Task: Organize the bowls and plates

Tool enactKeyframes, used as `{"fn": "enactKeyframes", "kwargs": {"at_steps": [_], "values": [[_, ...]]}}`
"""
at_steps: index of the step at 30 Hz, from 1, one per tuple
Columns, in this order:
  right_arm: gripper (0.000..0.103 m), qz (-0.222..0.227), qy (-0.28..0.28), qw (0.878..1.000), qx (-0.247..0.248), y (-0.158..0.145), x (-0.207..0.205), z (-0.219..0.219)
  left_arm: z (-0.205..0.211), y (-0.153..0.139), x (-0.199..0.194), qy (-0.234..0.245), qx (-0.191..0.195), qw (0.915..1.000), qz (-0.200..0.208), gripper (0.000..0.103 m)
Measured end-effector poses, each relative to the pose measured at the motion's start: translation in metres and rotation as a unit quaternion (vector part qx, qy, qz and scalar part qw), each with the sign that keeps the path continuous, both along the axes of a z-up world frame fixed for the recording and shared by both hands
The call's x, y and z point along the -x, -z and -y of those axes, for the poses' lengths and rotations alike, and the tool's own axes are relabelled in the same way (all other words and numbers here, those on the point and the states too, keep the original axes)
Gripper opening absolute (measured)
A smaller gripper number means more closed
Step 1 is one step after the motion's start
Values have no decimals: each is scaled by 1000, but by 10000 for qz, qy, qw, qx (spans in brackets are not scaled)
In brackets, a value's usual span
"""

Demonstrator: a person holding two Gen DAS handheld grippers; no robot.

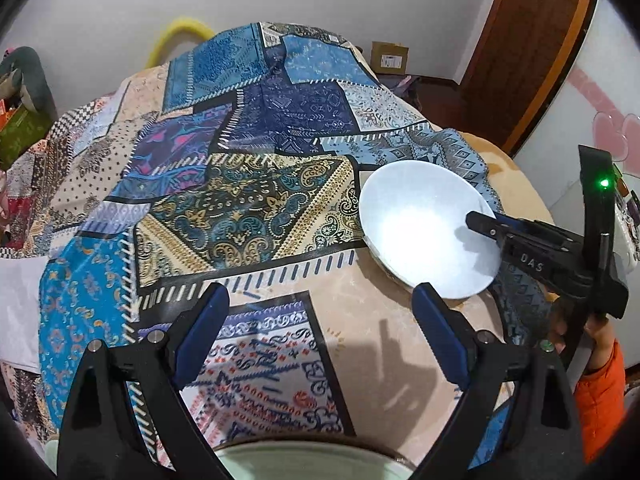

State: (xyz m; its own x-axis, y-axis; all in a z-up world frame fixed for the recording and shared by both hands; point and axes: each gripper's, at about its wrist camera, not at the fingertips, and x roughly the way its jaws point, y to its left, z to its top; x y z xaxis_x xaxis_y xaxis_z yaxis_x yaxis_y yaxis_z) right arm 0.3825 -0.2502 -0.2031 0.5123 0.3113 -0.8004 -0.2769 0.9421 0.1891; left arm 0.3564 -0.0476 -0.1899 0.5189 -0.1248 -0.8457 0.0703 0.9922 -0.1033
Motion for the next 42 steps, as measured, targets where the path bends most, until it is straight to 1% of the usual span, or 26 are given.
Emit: {"fn": "enactKeyframes", "kwargs": {"at_steps": [2, 4, 7, 10, 12, 13, 16, 18, 19, 20, 21, 26, 32, 37, 42], "values": [[17, -34, -76, 10000, -1, 4, -1, -3, 0, 5, -4, -25, 106, 9999, -21, 93], [15, 62, -157, 9998, 67, 4, 1, -5, 0, 9, -6, -46, 185, 9998, -35, 91], [15, 97, -377, 9992, 16, 3, 5, -8, 2, 18, -12, -40, 275, 9995, -169, 87], [15, 81, -652, 9978, -6, 4, 9, -17, 2, 28, -19, -62, 466, 9982, -382, 75], [15, 64, -804, 9967, -39, 4, 13, -23, 1, 36, -22, -77, 504, 9974, -514, 65], [15, 46, -880, 9961, -71, 4, 16, -26, 0, 40, -22, -87, 514, 9970, -564, 64], [15, -32, -1029, 9946, -134, 4, 22, -33, 0, 49, -22, -91, 508, 9961, -715, 53], [15, -92, -1091, 9939, -164, 6, 26, -36, 1, 54, -21, -36, 495, 9957, -788, 40], [15, -109, -1099, 9937, -171, 7, 27, -38, 2, 56, -22, 15, 552, 9949, -841, 36], [15, -133, -1104, 9937, -169, 7, 28, -40, 3, 60, -23, 62, 664, 9933, -948, 29], [15, -145, -1087, 9938, -160, 8, 27, -42, 3, 62, -23, 36, 677, 9927, -994, 26], [15, -206, -947, 9950, -245, 8, 25, -42, 3, 66, -23, -35, 680, 9932, -946, 21], [15, -123, -895, 9956, -245, 1, 36, -44, 2, 60, -13, -50, 604, 9939, -924, 21], [15, -23, -846, 9957, -363, -16, 48, -43, 1, 41, 5, -53, 596, 9952, -769, 21], [15, 159, -853, 9952, -460, -38, 63, -46, -2, 12, 26, -85, 550, 9972, -490, 21]]}}
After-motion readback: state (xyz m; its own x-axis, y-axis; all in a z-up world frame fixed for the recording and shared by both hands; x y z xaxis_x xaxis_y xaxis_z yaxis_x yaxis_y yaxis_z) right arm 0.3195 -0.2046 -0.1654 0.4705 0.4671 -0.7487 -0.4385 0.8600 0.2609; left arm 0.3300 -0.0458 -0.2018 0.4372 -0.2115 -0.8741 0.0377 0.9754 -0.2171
